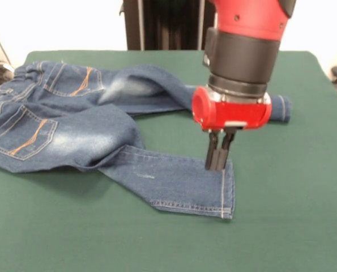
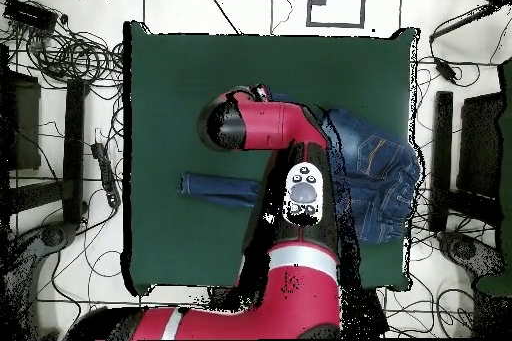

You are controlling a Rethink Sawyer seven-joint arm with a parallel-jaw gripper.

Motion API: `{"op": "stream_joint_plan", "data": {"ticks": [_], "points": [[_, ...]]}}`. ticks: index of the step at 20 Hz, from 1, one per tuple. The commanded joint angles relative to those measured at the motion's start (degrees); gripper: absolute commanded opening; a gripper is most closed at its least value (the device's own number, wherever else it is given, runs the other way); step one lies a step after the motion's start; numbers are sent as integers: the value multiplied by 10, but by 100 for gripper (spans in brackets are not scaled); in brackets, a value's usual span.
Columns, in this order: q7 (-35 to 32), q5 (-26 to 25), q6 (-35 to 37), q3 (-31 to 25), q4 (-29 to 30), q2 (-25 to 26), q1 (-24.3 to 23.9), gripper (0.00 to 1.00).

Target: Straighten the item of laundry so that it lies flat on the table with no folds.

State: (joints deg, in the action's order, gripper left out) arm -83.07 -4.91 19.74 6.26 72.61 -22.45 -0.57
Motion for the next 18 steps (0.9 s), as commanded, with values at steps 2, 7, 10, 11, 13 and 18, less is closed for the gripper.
{"op": "stream_joint_plan", "data": {"ticks": [2, 7, 10, 11, 13, 18], "points": [[14, -31, 44, -91, 0, 63, -7, 0], [23, -44, 4, -122, 10, 79, -43, 0], [35, -51, 20, -133, -2, 80, -56, 0], [40, -56, 25, -135, -8, 81, -60, 0], [43, -61, 44, -136, -20, 86, -68, 0], [36, -82, 45, -141, -26, 106, -83, 0]]}}
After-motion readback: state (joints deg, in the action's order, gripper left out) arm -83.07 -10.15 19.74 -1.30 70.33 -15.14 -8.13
